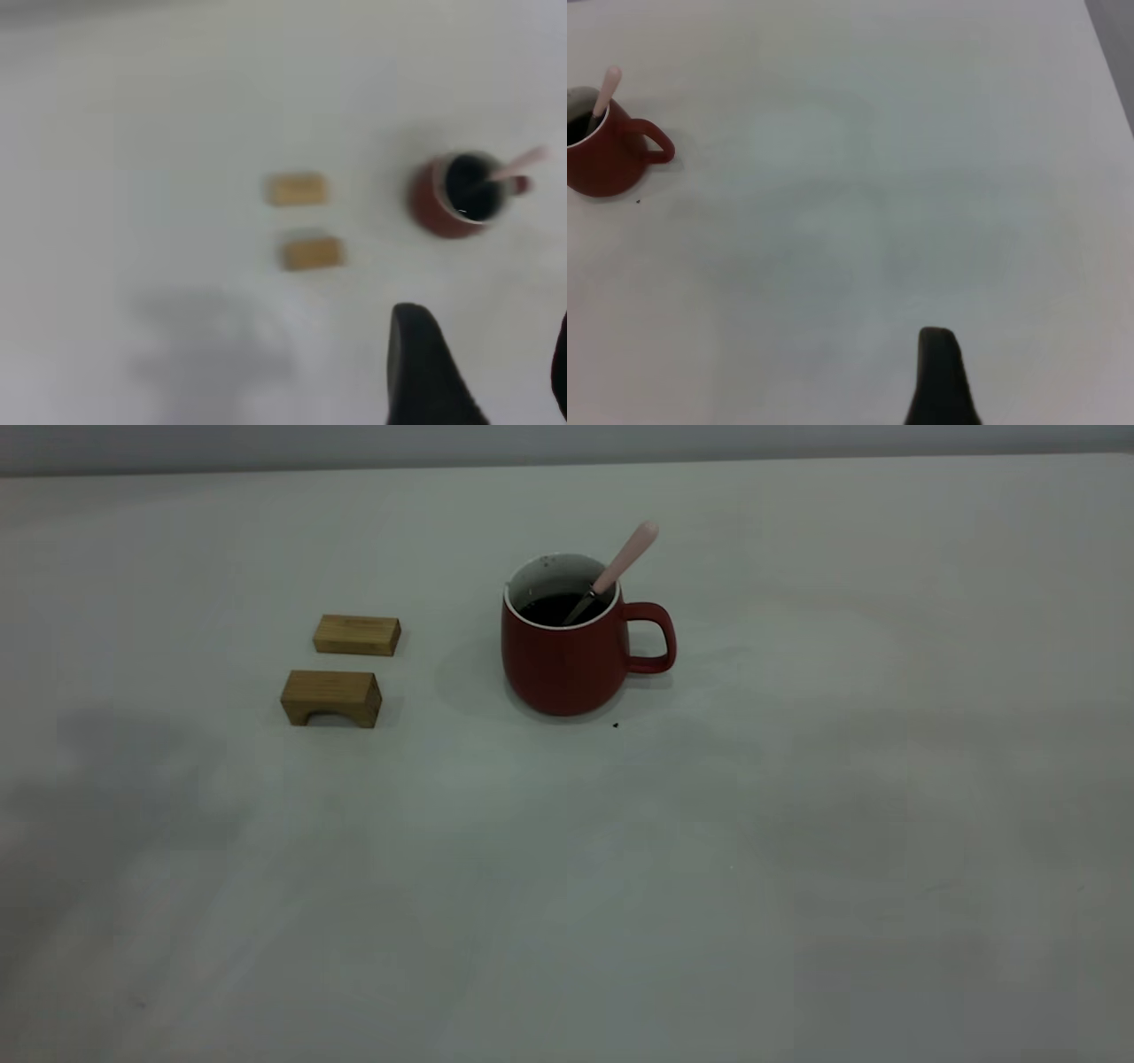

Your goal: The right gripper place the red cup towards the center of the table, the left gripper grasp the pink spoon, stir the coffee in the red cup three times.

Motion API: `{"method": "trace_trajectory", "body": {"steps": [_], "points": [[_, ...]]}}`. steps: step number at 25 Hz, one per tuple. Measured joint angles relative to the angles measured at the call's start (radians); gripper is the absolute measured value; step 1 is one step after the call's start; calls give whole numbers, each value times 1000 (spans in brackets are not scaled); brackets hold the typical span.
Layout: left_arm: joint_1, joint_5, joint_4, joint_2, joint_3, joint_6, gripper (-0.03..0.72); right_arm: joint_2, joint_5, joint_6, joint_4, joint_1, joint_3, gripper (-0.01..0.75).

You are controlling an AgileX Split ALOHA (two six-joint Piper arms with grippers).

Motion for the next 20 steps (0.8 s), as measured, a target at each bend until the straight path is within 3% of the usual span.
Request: {"method": "trace_trajectory", "body": {"steps": [8, 16, 20], "points": [[0, -6, 200, -398, 321, 41, 427, 0, 0, 0, 0, 0, 0, 592], [0, -153, 220, -774, 770, 0, 427, 0, 0, 0, 0, 0, 0, 592], [12, -171, 222, -931, 959, -86, 427, 0, 0, 0, 0, 0, 0, 592]]}}
